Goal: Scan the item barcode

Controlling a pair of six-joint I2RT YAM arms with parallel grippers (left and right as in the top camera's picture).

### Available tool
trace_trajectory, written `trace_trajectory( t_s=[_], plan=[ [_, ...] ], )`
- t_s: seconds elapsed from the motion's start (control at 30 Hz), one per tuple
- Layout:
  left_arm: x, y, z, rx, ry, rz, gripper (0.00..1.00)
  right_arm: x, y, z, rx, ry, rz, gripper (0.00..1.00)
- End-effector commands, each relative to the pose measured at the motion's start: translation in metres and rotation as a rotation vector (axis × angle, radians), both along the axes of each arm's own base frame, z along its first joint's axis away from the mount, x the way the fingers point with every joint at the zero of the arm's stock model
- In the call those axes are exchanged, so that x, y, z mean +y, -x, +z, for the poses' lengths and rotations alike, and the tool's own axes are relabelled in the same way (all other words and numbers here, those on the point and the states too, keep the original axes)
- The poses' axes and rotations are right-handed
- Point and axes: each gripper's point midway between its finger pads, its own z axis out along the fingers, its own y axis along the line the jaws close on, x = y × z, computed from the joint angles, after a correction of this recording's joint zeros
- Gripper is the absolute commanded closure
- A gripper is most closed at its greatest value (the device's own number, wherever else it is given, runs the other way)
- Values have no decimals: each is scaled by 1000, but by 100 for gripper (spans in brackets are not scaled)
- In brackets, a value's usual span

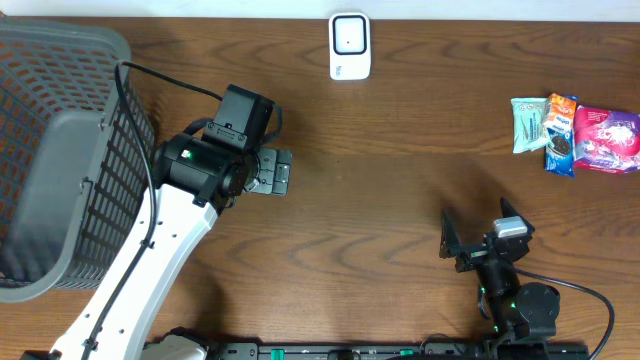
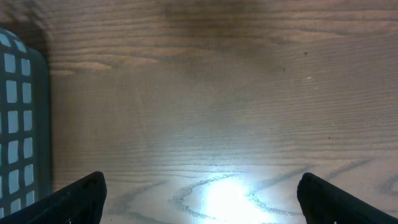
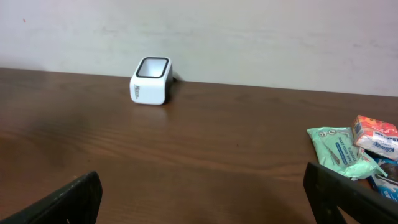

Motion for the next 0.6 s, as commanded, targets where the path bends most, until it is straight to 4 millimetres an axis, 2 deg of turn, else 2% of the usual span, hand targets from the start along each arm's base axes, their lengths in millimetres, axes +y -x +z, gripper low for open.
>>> trace_trajectory(
  t_s=[0.0,0.1,0.33,0.57],
  plan=[
    [2,0,-4,14,-10,16,2,-2,0,0,-2,-3,-9,1],
    [2,1,-5,18,-9,16,2,-2,0,0,-2,-3,-9,1],
    [11,25,-37,104,-41,13,2,-2,0,0,-2,-3,-9,1],
    [12,34,-60,33,6,6,2,-2,0,0,-2,-3,-9,1]
  ],
)
